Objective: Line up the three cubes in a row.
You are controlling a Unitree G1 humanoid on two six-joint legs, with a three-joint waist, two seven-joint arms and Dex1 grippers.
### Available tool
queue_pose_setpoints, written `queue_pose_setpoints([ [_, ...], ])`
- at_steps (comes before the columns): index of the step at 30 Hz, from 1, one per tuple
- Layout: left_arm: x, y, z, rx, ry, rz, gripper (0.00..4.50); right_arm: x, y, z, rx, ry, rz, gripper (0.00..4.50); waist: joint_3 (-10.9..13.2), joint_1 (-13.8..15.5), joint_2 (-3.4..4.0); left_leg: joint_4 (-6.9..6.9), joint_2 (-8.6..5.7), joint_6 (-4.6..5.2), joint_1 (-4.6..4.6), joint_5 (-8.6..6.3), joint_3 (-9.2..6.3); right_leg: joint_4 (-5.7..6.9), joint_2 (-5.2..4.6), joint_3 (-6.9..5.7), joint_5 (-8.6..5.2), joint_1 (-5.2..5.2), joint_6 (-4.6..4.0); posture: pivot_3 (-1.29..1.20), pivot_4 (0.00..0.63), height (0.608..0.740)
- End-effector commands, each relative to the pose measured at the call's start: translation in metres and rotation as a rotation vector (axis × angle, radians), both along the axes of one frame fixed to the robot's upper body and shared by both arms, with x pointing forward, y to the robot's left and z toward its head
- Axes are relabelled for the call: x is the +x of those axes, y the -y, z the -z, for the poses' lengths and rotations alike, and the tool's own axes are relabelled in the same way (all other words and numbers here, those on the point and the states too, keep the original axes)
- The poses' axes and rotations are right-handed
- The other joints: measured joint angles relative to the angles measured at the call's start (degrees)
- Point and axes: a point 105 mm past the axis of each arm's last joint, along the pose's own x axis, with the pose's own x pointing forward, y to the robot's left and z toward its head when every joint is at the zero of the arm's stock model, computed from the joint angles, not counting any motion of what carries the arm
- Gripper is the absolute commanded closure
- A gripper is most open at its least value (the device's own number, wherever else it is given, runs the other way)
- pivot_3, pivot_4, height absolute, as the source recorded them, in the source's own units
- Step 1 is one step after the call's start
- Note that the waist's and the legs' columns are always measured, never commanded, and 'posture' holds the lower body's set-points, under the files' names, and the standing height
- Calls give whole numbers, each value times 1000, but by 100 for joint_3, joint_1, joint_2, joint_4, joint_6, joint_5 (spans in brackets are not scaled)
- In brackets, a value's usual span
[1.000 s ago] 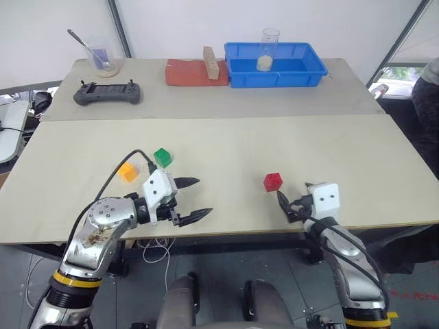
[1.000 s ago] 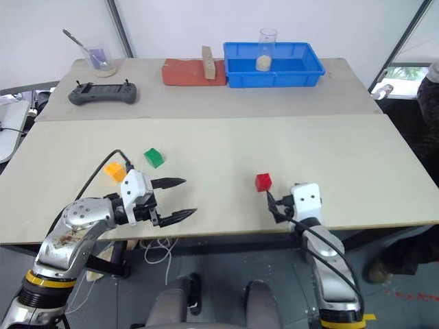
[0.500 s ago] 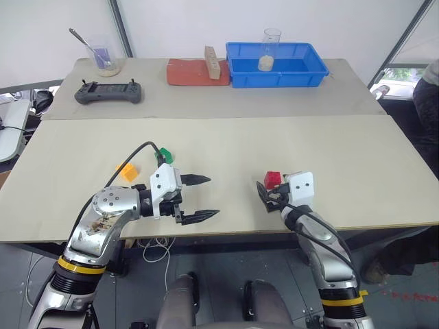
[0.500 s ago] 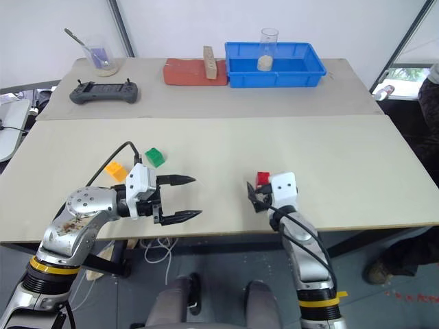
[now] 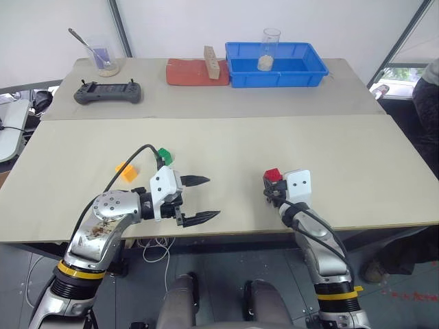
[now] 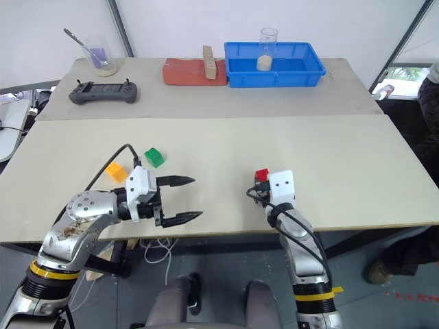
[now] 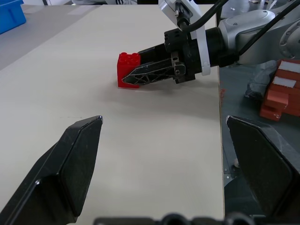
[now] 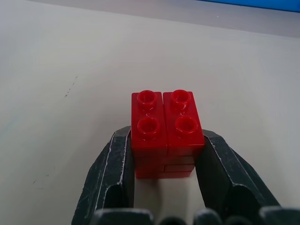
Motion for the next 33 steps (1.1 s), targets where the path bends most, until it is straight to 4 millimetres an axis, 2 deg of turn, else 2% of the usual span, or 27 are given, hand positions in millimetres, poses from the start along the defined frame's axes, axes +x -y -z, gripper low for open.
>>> queue_pose_setpoints([
  [1, -3, 0, -11, -12, 42, 8, 0, -3, -1, -25, 14, 73, -76, 3067, 0, 1, 0, 1, 0, 0, 0, 0, 0, 0, 0, 0, 0, 0, 1, 0, 150, 740],
  [4, -2, -4, -11, -11, 51, -5, 0, -3, -7, -37, -30, 79, -260, 3067, 1, -1, 1, 2, 0, 0, 0, 0, 0, 0, 0, 1, 0, 2, 0, 0, 150, 740],
  [9, -7, -13, -7, -5, 61, -1, 0, -3, -18, -54, -127, 45, -683, 3067, 3, -19, 1, 7, 3, 1, 4, 0, -2, 2, 7, 4, 0, 3, 1, 0, 150, 740],
  [13, -20, -19, 0, 2, 64, 19, 0, -12, -33, -47, -202, -27, -1040, 3067, 3, -15, 1, 4, 7, 2, 11, 1, -9, 5, 18, 5, -4, 5, -16, 0, 150, 740],
  [16, -32, -22, 4, 6, 54, 23, 0, -14, -40, -34, -266, -62, -1223, 3067, 4, -13, 0, 6, 8, 3, 11, 2, -11, 12, 22, 4, 13, 6, -31, 0, 150, 740],
  [19, -40, -25, 5, 11, 44, 12, 0, -9, -41, -24, -316, -94, -1303, 3067, 7, 0, 2, 10, 7, 3, 10, 2, -8, 10, 20, 5, 18, 5, -25, 0, 150, 740],
  [24, -52, -29, 8, 25, 23, -9, 0, 1, -45, -17, -375, -106, -1380, 3067, 9, 10, 4, 12, 8, 0, 12, 1, -7, 9, 17, 2, 11, -7, -39, 0, 150, 740],
  [30, -57, -34, 11, 30, 8, -22, 0, 3, -39, -7, -418, -159, -1421, 3067, 9, 1, 5, 10, 8, -1, 13, 2, -5, 12, 17, 2, 13, -1, -44, 0, 150, 740],
  [32, -58, -35, 12, 29, 6, -29, 0, 5, -39, -7, -407, -169, -1416, 2024, 9, 1, 5, 10, 8, -2, 18, 2, -5, 13, 17, 2, 13, 0, -44, 0, 150, 740],
  [33, -58, -36, 12, 28, 6, -30, 0, 5, -39, -7, -403, -170, -1414, 1658, 9, 2, 5, 10, 9, -2, 24, 2, -5, 14, 17, 2, 13, -2, -45, 0, 150, 740],
])
